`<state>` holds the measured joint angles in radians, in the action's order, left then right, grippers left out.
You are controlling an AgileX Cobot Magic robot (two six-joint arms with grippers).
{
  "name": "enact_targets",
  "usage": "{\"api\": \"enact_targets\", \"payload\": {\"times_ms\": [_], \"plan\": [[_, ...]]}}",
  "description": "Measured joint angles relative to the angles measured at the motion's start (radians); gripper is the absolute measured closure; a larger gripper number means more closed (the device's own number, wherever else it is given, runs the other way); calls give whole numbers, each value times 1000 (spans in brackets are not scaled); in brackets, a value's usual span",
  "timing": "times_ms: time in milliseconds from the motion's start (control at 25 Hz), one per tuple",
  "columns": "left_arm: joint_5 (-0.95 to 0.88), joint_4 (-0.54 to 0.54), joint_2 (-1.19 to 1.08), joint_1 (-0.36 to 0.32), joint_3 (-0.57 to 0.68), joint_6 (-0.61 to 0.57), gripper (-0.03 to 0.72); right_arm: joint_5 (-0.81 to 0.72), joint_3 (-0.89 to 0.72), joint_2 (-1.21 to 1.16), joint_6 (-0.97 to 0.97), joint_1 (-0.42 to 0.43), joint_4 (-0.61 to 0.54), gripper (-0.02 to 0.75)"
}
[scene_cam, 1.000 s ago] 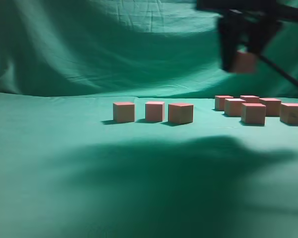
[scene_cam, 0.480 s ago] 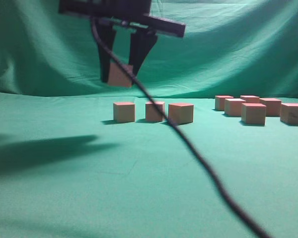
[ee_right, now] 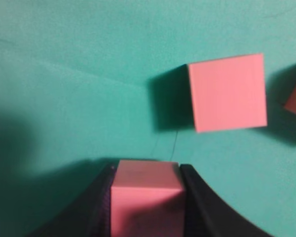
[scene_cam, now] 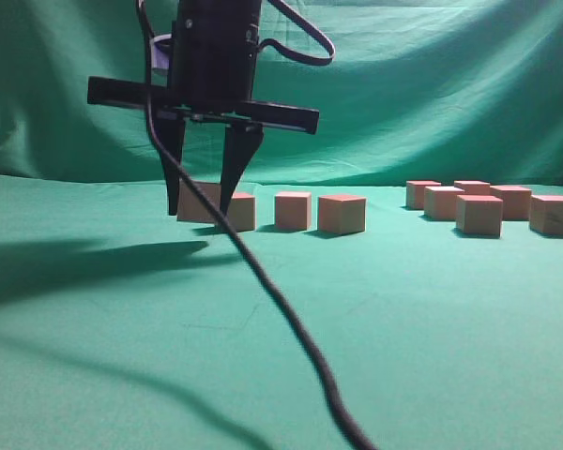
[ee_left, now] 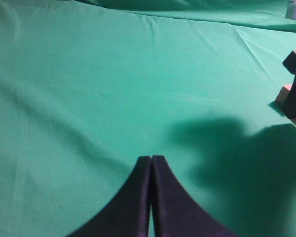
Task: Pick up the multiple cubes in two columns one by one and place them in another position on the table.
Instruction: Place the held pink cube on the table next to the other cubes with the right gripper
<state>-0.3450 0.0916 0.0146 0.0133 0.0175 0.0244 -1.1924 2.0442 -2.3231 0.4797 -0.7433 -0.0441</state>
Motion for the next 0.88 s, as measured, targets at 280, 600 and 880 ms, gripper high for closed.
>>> {"api": "enact_targets", "payload": {"times_ms": [280,600,880], "plan": [[0,0,0,0,0,0,688,52,5,-20,4,0,0,458],[0,0,0,0,0,0,688,56,5,-25,4,0,0,458],[0,0,0,0,0,0,688,42,6,-26,4,0,7,458]]}}
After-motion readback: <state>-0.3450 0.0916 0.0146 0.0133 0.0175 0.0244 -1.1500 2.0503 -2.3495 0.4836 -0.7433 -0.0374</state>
